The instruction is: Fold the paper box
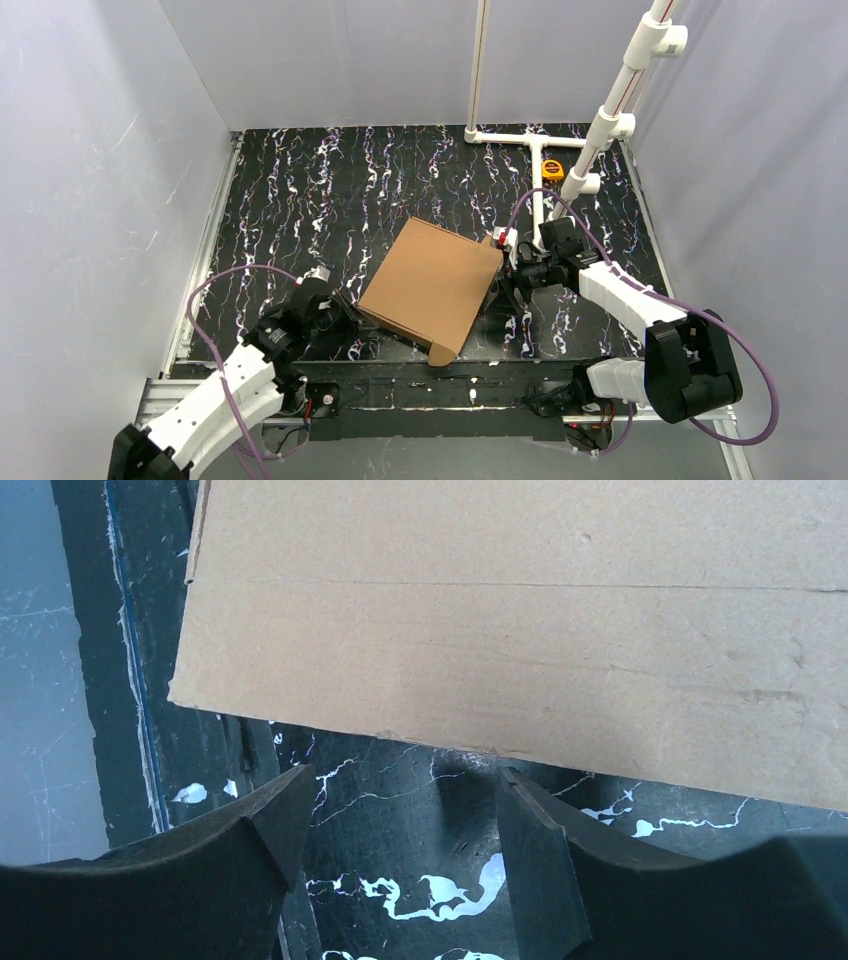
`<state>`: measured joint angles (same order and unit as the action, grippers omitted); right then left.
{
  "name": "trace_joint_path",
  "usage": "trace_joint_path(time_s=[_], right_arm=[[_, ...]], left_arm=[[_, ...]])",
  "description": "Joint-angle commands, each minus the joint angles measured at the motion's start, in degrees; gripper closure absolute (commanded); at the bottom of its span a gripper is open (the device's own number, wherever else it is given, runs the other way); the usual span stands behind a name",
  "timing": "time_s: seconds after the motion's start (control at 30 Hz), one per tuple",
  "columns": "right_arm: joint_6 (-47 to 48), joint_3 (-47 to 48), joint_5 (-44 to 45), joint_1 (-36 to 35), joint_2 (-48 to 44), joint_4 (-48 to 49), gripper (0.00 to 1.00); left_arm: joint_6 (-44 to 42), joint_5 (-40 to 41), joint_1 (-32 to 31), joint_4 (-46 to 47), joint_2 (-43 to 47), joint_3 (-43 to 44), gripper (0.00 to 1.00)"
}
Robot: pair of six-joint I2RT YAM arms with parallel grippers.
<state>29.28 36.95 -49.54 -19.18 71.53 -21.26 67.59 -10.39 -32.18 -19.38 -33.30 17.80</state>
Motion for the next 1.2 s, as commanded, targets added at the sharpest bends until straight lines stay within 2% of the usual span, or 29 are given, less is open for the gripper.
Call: trace_joint_path(time_s=[0.0, 0.13, 0.33, 0.43, 0.5, 0.63, 0.8, 0.93, 1.07, 1.13, 1.17], right_arm=[[-0.4, 0.8, -0.2, 0.3, -0.9, 1.4, 0.26], [-0.3, 0.8, -0.1, 0.3, -1.2, 1.4, 0.26], [1.8, 1.2, -0.8, 0.3, -1.0, -0.4, 0.26], [8.7, 2.1, -3.1, 0.3, -1.4, -6.1, 0.25], [17.0, 3.3, -4.9, 0.3, -2.1, -11.2, 0.24], [27.9, 5.2, -5.5, 0.3, -2.9, -18.9, 0.23], [37.3, 7.7, -2.6, 0.2, -3.7, -25.5, 0.23], [41.7, 9.5, 2.9, -1.0, -5.3, -26.8, 0.19], [44.4, 11.4, 6.4, -2.6, -6.5, -25.6, 0.13], [42.4, 13.9, 7.4, -3.1, -5.4, -23.4, 0.13], [37.5, 15.3, 9.1, -3.3, -4.7, -20.9, 0.16]], left_arm=[[6.0, 7.8, -4.6, -6.9, -7.7, 3.5, 1.0], [7.9, 12.7, -8.0, -6.6, -14.1, 5.9, 0.99], [4.7, 17.7, -8.1, 3.9, -26.7, 9.7, 0.98], [2.2, 18.4, -5.6, 5.8, -35.5, 15.6, 0.97], [0.7, 16.2, -2.1, 7.3, -40.8, 18.9, 0.96], [-2.2, 12.2, 5.2, 10.3, -50.0, 25.4, 0.97], [-7.8, 11.0, 7.8, 7.0, -58.6, 36.8, 0.97], [-11.9, 13.9, 9.5, 4.2, -57.6, 39.0, 0.97], [-15.8, 14.5, 11.9, 3.6, -48.6, 34.6, 0.95], [-18.1, 11.6, 12.1, 4.8, -43.1, 30.7, 0.91], [-19.1, 8.5, 12.2, 6.7, -40.5, 28.0, 0.87]])
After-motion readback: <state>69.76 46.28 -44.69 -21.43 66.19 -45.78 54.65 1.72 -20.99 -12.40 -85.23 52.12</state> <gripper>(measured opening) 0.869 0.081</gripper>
